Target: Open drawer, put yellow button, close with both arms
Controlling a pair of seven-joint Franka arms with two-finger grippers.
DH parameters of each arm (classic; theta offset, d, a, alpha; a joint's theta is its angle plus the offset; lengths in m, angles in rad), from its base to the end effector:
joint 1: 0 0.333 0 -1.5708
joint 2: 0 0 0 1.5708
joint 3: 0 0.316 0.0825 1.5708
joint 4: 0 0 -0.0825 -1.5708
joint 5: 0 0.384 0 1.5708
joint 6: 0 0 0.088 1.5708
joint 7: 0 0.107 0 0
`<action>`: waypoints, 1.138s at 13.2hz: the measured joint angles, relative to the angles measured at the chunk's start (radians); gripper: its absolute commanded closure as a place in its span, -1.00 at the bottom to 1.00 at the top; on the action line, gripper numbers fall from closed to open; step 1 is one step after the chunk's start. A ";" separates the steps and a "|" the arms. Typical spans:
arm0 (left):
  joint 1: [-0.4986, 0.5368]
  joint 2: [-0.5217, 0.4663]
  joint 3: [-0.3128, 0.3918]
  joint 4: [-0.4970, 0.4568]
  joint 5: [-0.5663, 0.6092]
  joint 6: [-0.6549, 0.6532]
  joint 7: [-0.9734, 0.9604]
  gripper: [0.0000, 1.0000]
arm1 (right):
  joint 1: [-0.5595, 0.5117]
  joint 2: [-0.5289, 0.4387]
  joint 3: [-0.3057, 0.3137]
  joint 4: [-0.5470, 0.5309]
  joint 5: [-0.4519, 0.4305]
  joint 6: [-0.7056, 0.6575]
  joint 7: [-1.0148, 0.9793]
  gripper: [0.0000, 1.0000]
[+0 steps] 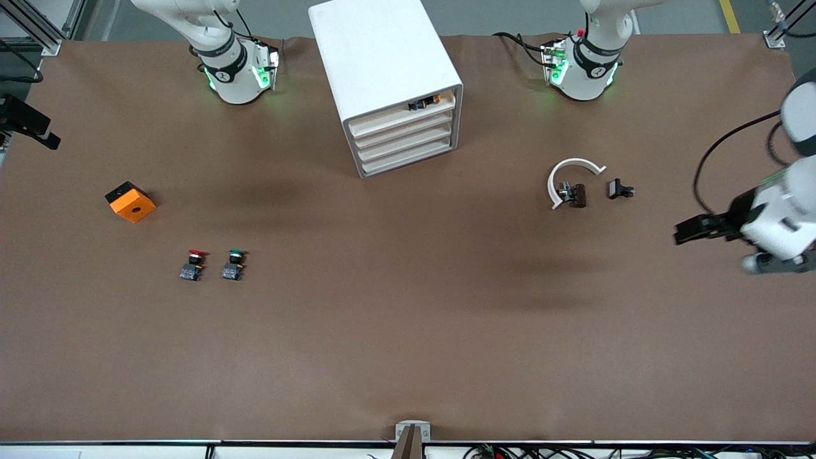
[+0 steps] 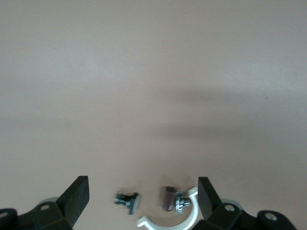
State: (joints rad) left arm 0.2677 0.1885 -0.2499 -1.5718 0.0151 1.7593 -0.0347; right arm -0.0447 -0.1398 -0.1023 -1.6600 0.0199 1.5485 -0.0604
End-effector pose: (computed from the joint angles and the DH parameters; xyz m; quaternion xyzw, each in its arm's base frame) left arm 0.6193 0.0243 0.5328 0.9995 0.0270 0.0023 0.0158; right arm 0.5025 -0.0763 0.6544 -0.9989 0.0425 -0.0155 0.0155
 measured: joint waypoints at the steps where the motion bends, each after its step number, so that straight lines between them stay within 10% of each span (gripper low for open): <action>1: 0.030 -0.041 0.000 -0.014 -0.014 -0.001 0.035 -1.00 | 0.000 0.000 0.001 0.000 0.000 0.000 -0.001 -1.00; 9: 0.019 -0.245 -0.006 -0.053 -0.020 -0.040 0.051 -1.00 | 0.001 0.000 0.016 0.000 -0.014 -0.006 -0.008 -1.00; 15: -0.264 -0.264 0.251 -0.034 -0.020 -0.113 0.049 -1.00 | 0.005 0.000 0.021 0.000 -0.031 -0.011 -0.008 -1.00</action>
State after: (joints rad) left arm 0.0034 -0.0756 0.0014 -1.6059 -0.0049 1.6462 0.0144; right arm -0.0392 -0.1399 -0.0811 -1.6599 -0.0109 1.5375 -0.0688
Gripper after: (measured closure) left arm 0.000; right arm 0.000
